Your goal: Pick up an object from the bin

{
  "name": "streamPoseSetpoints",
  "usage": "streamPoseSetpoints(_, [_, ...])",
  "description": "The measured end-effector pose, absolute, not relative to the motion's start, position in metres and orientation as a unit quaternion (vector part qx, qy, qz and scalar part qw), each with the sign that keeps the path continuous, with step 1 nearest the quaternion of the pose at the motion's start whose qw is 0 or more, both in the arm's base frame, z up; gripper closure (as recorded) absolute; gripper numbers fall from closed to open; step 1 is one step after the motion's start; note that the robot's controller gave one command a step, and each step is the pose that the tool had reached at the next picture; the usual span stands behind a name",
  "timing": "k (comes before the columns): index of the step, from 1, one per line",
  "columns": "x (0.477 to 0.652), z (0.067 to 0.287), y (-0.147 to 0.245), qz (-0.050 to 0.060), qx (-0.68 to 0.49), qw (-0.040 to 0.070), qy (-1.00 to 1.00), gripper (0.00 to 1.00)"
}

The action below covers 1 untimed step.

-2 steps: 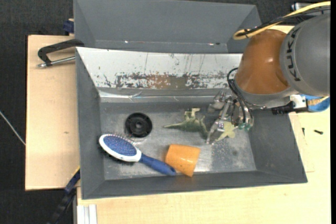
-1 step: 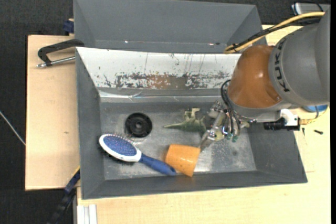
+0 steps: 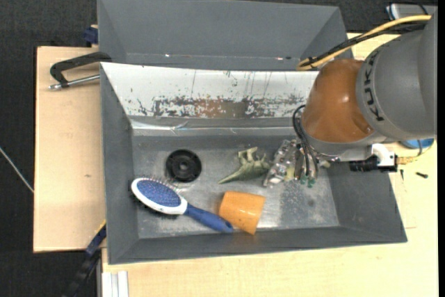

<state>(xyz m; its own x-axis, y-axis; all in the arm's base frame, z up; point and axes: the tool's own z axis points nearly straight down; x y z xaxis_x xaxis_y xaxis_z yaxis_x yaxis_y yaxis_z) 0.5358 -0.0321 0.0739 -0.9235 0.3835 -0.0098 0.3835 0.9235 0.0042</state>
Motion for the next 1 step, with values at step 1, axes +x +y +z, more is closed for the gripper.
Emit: streamPoseSetpoints(1, [0.5368, 0.2206, -0.028, 0.001, 0.214, 0.007, 0.977, 1.0])
